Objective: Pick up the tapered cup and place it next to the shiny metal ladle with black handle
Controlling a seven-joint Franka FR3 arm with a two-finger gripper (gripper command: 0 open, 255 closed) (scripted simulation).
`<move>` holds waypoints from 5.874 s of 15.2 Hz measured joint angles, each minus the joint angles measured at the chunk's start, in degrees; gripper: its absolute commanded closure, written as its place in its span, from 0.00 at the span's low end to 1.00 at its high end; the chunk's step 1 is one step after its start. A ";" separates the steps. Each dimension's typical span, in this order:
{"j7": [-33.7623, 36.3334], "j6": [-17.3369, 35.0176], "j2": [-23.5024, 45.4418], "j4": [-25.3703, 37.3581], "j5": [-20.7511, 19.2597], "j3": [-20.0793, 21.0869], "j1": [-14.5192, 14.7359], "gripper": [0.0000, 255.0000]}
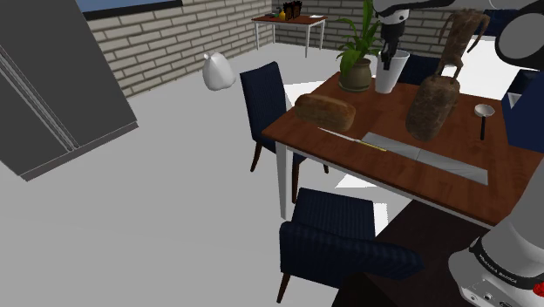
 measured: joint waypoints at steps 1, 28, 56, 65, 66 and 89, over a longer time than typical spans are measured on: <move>-0.11 -0.81 0.15 0.98 0.04 0.00 -0.01 1.00; -18.22 1.68 -16.22 -14.19 -1.95 -7.70 -10.20 1.00; -34.38 16.52 -18.88 -28.67 -1.45 -16.57 -19.39 1.00; -33.83 23.29 -17.38 -34.11 -1.14 -16.74 -19.59 1.00; -33.80 24.05 -17.22 -34.72 -1.11 -16.77 -19.63 1.00; -33.85 37.10 -11.80 -42.62 0.92 -16.81 -20.34 1.00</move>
